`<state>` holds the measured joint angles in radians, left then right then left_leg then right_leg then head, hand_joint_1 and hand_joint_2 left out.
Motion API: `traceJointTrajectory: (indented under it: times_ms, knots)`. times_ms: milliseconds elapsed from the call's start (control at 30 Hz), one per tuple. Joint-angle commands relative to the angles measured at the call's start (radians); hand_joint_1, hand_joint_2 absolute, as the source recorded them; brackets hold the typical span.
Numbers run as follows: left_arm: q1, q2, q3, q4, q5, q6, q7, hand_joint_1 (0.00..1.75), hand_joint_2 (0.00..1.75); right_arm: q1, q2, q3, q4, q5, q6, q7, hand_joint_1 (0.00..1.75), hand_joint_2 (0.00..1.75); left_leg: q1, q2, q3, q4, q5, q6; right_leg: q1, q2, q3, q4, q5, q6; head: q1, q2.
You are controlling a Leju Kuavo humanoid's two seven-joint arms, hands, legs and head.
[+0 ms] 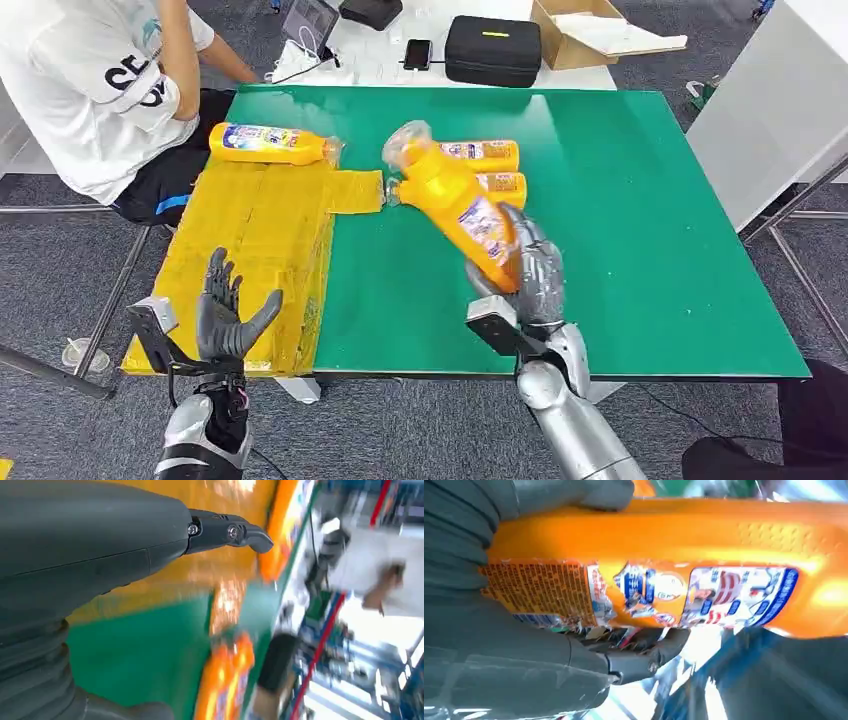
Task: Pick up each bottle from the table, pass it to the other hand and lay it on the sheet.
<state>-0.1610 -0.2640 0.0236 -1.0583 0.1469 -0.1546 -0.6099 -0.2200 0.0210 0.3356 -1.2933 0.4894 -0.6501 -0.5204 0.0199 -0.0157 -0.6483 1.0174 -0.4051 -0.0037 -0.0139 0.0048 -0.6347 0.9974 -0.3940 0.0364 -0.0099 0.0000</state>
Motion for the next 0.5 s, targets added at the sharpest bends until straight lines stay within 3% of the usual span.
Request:
traceJointTrajectory:
  times_ms: [33, 133, 300, 500]
  knots:
    - [-0.016, 0.016, -0.125, -0.041, 0.052, -0.04, 0.04, 0.0, 1.75, 0.05, 0.108, -0.184, -0.076, -0.048, -0.018, -0.077, 1.75, 1.75, -0.002, 0.002, 0.003, 0.0, -0.002, 0.002, -0.001, 0.001, 0.003, 0.0, -0.001, -0.001, 0.0, 0.0]
    - [-0.009, 0.032, -0.162, -0.048, 0.109, -0.119, 0.068, 0.0, 1.75, 0.054, 0.124, -0.206, -0.043, -0.094, 0.0, -0.123, 1.75, 1.75, -0.004, 0.003, 0.006, 0.0, -0.003, 0.002, -0.002, 0.001, 0.005, 0.0, -0.001, -0.001, 0.0, 0.0]
    - [0.0, 0.052, -0.227, -0.052, 0.221, -0.257, 0.112, 0.0, 1.75, 0.052, 0.144, -0.196, 0.102, -0.134, 0.126, -0.178, 1.71, 1.75, -0.004, 0.003, 0.008, -0.001, -0.003, 0.002, -0.002, 0.001, 0.006, -0.002, -0.001, -0.002, 0.0, 0.0]
    - [-0.018, 0.068, -0.302, -0.025, 0.209, -0.314, 0.113, 0.0, 1.75, 0.011, 0.18, -0.047, 0.32, -0.091, 0.181, -0.178, 1.75, 1.75, -0.004, 0.005, 0.008, -0.001, -0.003, 0.002, -0.001, 0.003, 0.006, -0.003, 0.0, -0.002, 0.0, 0.0]
